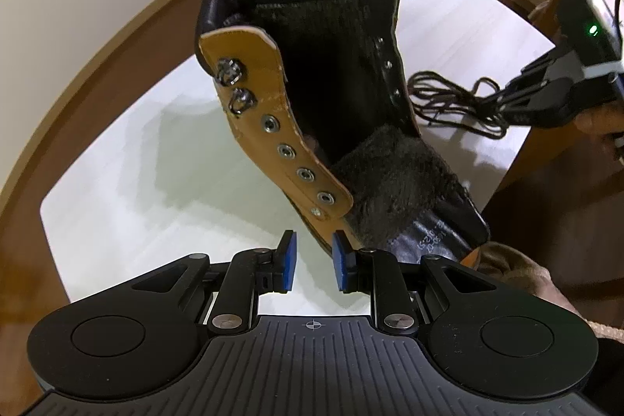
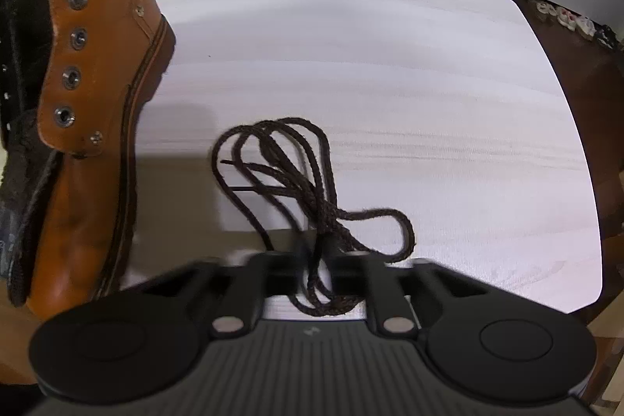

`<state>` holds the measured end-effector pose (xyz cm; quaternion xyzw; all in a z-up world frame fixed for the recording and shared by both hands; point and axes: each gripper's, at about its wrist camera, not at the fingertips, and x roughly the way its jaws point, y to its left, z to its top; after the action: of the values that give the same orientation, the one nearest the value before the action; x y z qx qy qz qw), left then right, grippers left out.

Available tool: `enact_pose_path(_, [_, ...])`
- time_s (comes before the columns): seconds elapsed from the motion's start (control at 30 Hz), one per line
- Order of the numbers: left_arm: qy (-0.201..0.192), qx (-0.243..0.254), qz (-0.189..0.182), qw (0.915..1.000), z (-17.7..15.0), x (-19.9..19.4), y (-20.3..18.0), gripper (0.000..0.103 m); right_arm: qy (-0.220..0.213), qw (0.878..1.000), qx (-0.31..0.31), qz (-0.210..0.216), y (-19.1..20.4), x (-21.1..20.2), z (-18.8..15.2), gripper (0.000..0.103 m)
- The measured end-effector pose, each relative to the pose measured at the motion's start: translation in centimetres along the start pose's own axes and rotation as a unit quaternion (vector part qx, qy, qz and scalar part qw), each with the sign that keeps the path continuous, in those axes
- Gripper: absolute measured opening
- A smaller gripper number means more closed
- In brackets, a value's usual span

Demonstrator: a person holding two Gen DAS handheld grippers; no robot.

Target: Lace up shoes with both hands

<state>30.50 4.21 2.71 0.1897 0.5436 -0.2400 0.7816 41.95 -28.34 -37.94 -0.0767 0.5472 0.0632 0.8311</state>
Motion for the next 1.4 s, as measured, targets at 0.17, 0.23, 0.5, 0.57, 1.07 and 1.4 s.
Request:
enact_pose_path(0.17, [0.001,-0.001,-0.004,1.0,0.2,0.2,0.3,0.022,-0.026,0.996,0.07,0.054,-2.9,-2.1,1.1,0.003])
enact_pose_path(0.23, [0.001,-0.002,-0.002,1.0,0.3,0.3,0.4,0.022,-0.046,0.993,0.095,0.052,-4.2,-3.0,1.7,0.003])
enact_pose_path(0.5, [0.003,-0.006,0.002,1.0,0.6,0.6,-0.2,0.022,-0.06,0.994,0.068,-0.054,-7.4,-3.0,2.6,0.017])
enact_pose_path(0.57, [0.006,-0.009,0.002,0.9999,0.5,0.8,-0.4,0.022,-0.05,0.997,0.036,-0.038,-6.3,-2.5,1.9,0.016])
enact_pose_path(1.07, [0.02,-0.012,0.001,0.9997,-0.1,2.2,-1.1,0.022,-0.018,0.992,-0.125,0.029,-0.2,1.6,-0.8,0.017])
enact_pose_path(1.4, [0.009,-0.006,0.001,0.9999,0.1,2.1,-1.4,0.022,-0.074,0.995,-0.05,0.036,-2.4,-2.0,1.3,0.002])
